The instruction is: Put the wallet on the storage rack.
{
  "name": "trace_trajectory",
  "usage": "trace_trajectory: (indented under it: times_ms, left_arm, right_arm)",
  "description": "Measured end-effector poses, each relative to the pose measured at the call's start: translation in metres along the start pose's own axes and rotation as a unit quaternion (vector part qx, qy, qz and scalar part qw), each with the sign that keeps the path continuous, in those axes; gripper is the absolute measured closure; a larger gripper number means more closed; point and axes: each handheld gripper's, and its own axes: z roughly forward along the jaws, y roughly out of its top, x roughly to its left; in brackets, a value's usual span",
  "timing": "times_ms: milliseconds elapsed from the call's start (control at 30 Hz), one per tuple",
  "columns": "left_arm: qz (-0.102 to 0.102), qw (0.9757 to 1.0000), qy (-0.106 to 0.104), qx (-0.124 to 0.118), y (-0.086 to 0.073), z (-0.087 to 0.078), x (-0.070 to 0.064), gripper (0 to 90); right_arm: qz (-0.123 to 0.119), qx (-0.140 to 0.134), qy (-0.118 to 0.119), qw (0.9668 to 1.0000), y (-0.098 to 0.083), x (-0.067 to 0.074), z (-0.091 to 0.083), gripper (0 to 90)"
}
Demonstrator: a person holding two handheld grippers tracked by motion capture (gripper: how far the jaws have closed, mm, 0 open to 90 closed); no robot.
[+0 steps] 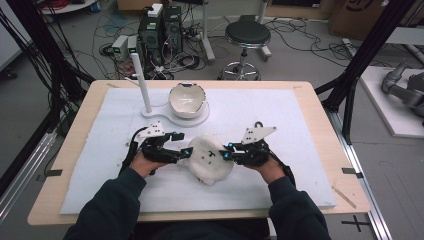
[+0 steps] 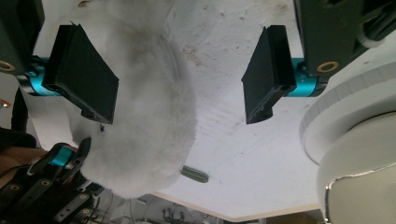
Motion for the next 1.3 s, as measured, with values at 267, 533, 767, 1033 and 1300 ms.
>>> trace_trajectory:
  times_ms: [267,533,767,1033,1300]
  left_arm:
    - [0.029,0.9982,-0.032,0.042,-0.002,0.010,-0.010,66.8]
    - [0.029,0.9993,-0.020,-0.015,0.005,-0.002,-0.010,76.3]
    - [0.017,0.9970,-0.009,-0.075,0.009,-0.014,-0.006,76.5]
    - [0.016,0.9994,-0.013,-0.026,0.003,-0.005,-0.008,74.3]
    - [0.024,0.9995,-0.014,0.012,0.000,0.002,-0.011,73.4]
  right_arm:
    - [-0.009,0.006,0.003,0.9999,0.004,0.004,0.007,80.5]
    - [0.057,-0.002,-0.049,0.9972,-0.002,-0.004,0.005,48.0]
    - [0.135,0.025,-0.012,0.9905,-0.016,-0.012,0.018,39.1]
    - [0.105,0.013,-0.014,0.9943,-0.012,-0.012,0.007,76.3]
    - [0.091,-0.039,-0.037,0.9944,-0.007,-0.009,-0.006,77.9]
